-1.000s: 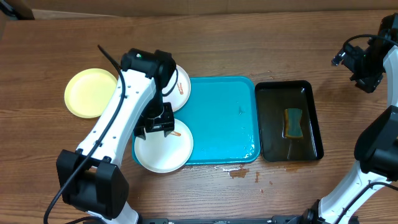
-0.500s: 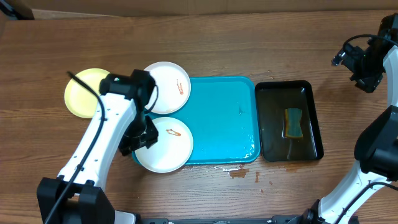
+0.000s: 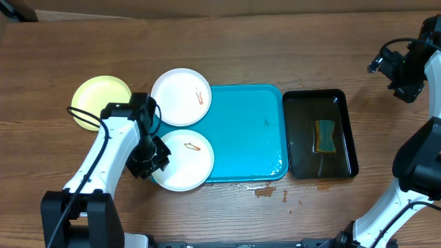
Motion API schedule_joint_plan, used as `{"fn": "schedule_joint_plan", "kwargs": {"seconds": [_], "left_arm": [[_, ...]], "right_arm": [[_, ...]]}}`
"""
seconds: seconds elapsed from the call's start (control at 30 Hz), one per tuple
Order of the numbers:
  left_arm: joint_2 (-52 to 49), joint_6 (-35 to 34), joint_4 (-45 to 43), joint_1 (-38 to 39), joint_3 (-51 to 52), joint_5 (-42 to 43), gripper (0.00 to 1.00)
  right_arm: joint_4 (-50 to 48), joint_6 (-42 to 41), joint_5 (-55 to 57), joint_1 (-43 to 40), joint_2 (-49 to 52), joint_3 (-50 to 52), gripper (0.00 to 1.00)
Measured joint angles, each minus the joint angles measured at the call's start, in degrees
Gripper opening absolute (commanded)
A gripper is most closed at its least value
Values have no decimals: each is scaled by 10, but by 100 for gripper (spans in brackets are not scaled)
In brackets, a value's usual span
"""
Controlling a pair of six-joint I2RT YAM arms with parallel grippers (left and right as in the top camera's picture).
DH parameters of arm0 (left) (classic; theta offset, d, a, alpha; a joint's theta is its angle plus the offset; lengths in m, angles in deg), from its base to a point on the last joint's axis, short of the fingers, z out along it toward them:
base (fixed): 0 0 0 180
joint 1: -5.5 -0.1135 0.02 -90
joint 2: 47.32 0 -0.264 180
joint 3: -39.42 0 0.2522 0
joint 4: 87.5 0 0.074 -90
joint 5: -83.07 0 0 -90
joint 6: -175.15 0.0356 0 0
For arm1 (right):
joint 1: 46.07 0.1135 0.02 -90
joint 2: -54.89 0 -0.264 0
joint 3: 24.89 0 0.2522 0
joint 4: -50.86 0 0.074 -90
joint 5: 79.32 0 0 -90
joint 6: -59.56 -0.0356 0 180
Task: Clean dirty plates on tray and stack at the side
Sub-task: 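Grip the lower white plate's rim and slide it right across the blue tray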
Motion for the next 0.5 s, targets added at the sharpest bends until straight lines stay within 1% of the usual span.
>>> {"fn": "schedule_joint_plan", "kwargs": {"seconds": [0.17,0.37,0.5], "left_arm": [[0,0,-30,0,33,0,34],[0,0,-74,0,72,0,32],[0,0,-86,0,85,-4,31]], "right_arm": [[0,0,0,0,0,0,100],[0,0,0,0,0,0,100],[0,0,0,0,0,0,100]]}}
